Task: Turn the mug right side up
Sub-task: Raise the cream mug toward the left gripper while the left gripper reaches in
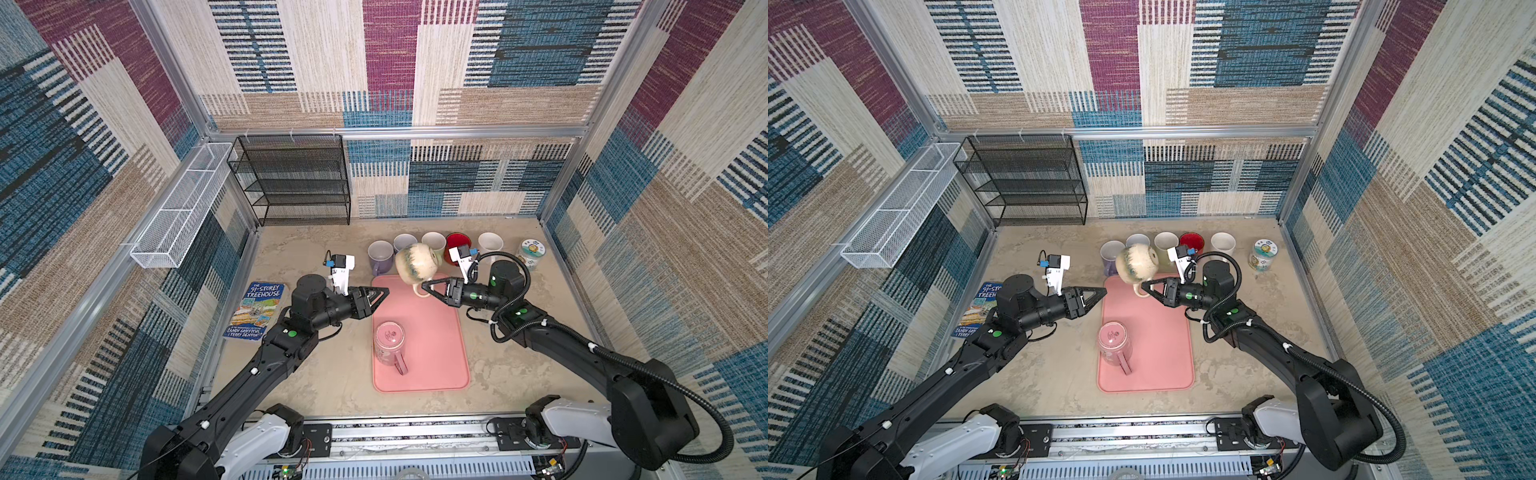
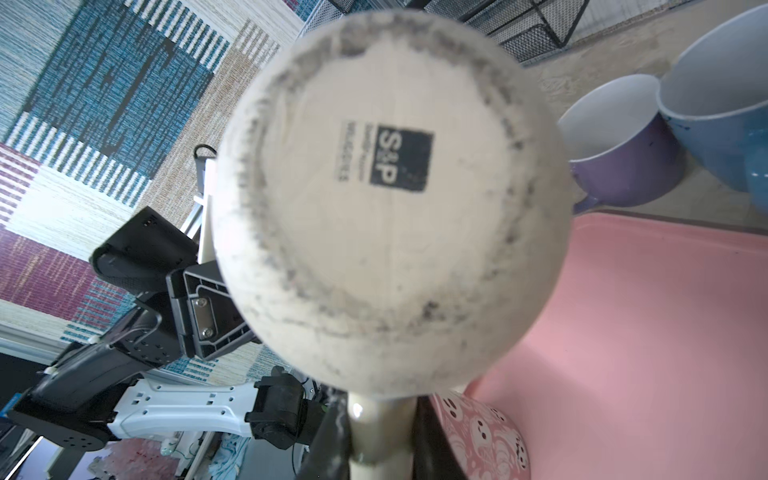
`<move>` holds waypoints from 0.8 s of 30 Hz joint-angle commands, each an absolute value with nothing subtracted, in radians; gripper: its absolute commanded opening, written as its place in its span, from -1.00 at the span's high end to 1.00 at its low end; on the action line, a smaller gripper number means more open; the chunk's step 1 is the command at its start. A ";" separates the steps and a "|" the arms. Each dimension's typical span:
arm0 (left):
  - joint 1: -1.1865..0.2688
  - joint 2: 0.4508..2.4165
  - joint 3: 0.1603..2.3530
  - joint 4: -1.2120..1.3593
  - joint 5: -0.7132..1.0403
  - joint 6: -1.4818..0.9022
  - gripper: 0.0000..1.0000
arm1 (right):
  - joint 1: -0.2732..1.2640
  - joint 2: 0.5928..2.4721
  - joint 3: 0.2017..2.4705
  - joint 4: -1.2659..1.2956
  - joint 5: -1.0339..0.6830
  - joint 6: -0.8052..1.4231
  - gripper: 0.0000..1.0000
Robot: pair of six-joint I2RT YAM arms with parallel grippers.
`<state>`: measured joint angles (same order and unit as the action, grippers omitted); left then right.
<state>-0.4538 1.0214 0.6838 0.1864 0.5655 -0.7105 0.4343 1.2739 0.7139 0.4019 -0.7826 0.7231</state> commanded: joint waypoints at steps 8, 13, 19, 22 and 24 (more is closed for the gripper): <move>-0.454 1.116 0.633 0.541 0.697 -0.868 0.10 | 0.434 1.369 0.768 0.723 -0.863 0.834 1.00; -0.454 1.188 0.646 0.601 0.730 -0.887 0.04 | 0.434 1.409 0.788 0.767 -0.883 0.863 1.00; -0.456 1.281 0.662 0.773 0.768 -0.965 -0.03 | 0.436 1.447 0.812 0.787 -0.893 0.881 1.00; -0.457 1.318 0.664 0.839 0.770 -0.999 -0.01 | 0.442 1.463 0.828 0.788 -0.905 0.884 1.00; -0.457 1.337 0.663 0.872 0.766 -1.012 0.02 | 0.446 1.469 0.834 0.789 -0.913 0.886 1.00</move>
